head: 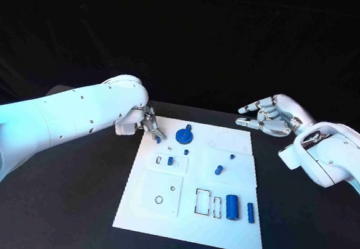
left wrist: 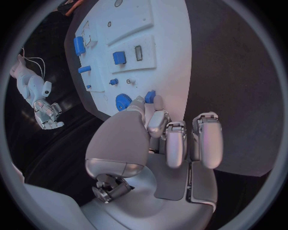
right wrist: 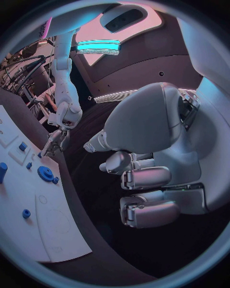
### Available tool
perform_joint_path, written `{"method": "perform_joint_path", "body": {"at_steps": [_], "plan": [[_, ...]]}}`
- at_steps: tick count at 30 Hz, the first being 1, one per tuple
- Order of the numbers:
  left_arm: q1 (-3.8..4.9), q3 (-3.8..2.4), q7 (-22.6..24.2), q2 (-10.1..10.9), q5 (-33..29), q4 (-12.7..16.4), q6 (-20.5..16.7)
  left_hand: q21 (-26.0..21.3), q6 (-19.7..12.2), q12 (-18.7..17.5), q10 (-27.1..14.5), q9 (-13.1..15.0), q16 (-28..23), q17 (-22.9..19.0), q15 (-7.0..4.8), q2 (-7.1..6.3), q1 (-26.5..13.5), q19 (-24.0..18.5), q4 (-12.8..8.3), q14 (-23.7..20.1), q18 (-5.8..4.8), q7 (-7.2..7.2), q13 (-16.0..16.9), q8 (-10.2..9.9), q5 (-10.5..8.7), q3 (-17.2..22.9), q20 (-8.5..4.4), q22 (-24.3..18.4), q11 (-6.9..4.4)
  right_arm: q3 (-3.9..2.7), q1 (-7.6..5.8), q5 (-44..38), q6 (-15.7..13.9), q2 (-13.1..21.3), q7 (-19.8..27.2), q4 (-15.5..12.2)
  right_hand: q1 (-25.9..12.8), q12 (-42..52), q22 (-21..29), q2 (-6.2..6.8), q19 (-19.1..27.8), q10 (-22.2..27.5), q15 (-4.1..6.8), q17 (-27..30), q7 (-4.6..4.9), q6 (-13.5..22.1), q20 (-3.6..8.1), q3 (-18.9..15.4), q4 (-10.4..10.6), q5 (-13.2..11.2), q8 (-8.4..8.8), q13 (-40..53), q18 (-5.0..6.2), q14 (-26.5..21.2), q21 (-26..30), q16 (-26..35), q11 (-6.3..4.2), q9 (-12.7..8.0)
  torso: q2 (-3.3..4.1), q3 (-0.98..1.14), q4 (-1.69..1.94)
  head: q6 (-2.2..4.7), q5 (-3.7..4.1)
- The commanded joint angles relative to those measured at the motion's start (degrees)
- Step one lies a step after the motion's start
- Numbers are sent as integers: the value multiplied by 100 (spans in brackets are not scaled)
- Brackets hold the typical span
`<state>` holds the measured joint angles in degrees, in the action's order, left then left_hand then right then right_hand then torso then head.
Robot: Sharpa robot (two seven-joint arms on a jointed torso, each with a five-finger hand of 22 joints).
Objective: Assemble the parts on the task board
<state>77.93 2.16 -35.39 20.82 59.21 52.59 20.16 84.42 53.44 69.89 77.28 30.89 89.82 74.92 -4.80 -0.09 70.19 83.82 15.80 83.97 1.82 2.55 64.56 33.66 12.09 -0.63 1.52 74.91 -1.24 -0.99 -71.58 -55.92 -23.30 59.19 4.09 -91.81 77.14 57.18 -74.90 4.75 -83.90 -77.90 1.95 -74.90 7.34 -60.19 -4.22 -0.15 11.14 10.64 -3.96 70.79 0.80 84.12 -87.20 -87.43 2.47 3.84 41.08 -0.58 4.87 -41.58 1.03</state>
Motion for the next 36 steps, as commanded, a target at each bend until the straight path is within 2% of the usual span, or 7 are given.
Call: {"method": "perform_joint_path", "body": {"at_steps": [1,11,17,20,22,30,36], "plan": [[-14,1,67,-33,-21,-17,98,-11,46,18,24,-9,18,1508,-8,2,56,311,-42,603,10,-2,6,27,14,10,-13,713,-28,0,3,-12,80,-6,57,-13,-30,-32,-963,9,-301,37,-30,-1072,-1,22,-28,-23,-1,19,-22,-5,54,478,26,26,-4,4,7,-3,-2,-10,4],[-33,4,61,-45,-28,-44,116,-20,27,7,20,-28,18,1508,-29,143,398,308,-170,603,13,-33,-2,10,36,194,-29,707,-55,0,3,-12,88,-4,56,-18,-30,-32,-963,9,-301,37,-30,-1072,-1,22,-28,-23,-1,19,-22,-5,54,478,26,26,-4,4,-1,0,4,-22,19],[-36,5,104,-35,-55,-31,27,-58,-104,-59,-28,-72,18,1508,-63,327,1177,291,-594,603,24,-33,-37,-67,81,1053,-77,665,-77,0,3,-11,92,-3,56,-14,-30,-32,-963,9,-301,37,-30,-1072,-1,22,-28,-23,-1,19,-22,-5,54,478,26,26,-4,4,-2,-2,1,-33,13],[-37,5,148,-23,-112,-20,-44,-77,-127,-92,-4,-25,18,1508,-43,-54,965,289,-584,603,28,77,-71,7,53,2084,-8,656,-35,0,3,-11,98,-2,52,-10,-30,-32,-963,9,-301,37,-30,-1072,-1,22,-28,-23,-1,19,-22,-5,54,478,26,26,-4,4,0,-1,0,-37,14],[-37,5,175,-3,-180,3,-120,-98,-141,-91,2,16,18,1508,4,-178,859,282,-625,603,34,42,-72,66,39,2449,-32,636,-32,0,3,-10,104,-1,50,-5,-30,-32,-963,9,-301,37,-30,-1072,-1,22,-28,-23,-1,19,-22,-5,54,478,26,26,-4,4,-3,-1,-1,-39,18],[-36,0,184,210,-465,293,-463,-121,-191,-71,31,162,18,1508,-13,-396,531,280,-732,603,36,8,-63,281,24,3119,-30,622,-34,0,3,-7,133,-2,32,21,-20,-31,-956,-7,-297,37,-29,-1069,-1,22,-26,-39,5,36,-22,-12,56,477,32,29,-4,5,-14,2,16,-51,21],[-31,-1,82,582,-584,889,-789,-112,-206,-42,55,213,18,1508,-17,-467,408,289,-771,603,33,-4,-37,365,16,3283,-38,639,-44,1,4,-5,144,-4,19,43,-21,-39,-952,-6,-295,41,-29,-1065,-1,22,-26,-43,6,35,-22,-17,57,476,34,32,-4,5,-35,22,45,-61,23]]}}
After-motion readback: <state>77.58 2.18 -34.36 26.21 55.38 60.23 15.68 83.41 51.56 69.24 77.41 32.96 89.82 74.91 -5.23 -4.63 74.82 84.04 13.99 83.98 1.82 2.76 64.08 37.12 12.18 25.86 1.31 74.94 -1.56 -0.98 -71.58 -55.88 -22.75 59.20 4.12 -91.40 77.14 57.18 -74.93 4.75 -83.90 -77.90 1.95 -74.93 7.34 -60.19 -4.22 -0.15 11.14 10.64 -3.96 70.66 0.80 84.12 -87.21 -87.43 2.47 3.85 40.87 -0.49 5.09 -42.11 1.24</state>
